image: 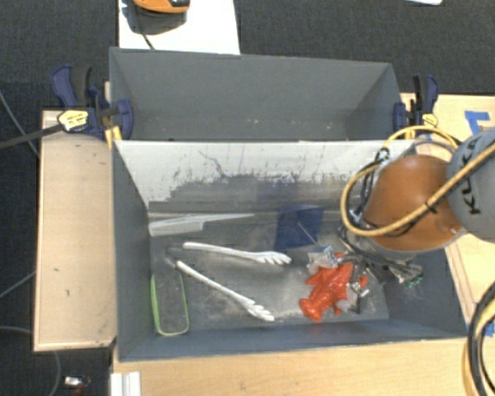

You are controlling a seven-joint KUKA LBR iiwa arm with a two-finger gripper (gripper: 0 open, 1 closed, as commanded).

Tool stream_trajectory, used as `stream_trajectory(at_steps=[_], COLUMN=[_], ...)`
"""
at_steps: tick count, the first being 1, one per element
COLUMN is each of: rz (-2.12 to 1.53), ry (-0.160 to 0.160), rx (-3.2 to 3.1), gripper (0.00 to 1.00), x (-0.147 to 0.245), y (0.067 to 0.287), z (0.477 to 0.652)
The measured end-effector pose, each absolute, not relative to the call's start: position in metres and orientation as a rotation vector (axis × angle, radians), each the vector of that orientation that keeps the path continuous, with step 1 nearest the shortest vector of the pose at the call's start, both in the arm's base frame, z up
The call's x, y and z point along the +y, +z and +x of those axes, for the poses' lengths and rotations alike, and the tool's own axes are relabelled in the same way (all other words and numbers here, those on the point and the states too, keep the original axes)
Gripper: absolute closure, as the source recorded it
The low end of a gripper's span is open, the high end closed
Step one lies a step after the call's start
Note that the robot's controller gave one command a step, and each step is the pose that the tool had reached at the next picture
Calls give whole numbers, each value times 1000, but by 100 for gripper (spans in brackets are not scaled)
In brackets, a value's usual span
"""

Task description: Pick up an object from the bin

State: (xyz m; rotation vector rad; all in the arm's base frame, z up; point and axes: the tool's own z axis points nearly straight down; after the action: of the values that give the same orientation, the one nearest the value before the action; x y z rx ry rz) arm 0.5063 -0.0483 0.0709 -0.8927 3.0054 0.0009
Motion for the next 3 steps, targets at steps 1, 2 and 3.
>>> stream_trajectory(at_steps=[1, 2, 3], rz=[-891, -890, -889], ry=[1, 1, 1], rx=[3006, 3006, 3007], gripper=[100, 100, 100], x=[-48, -48, -48], y=[71, 71, 71], z=[506, 506, 506])
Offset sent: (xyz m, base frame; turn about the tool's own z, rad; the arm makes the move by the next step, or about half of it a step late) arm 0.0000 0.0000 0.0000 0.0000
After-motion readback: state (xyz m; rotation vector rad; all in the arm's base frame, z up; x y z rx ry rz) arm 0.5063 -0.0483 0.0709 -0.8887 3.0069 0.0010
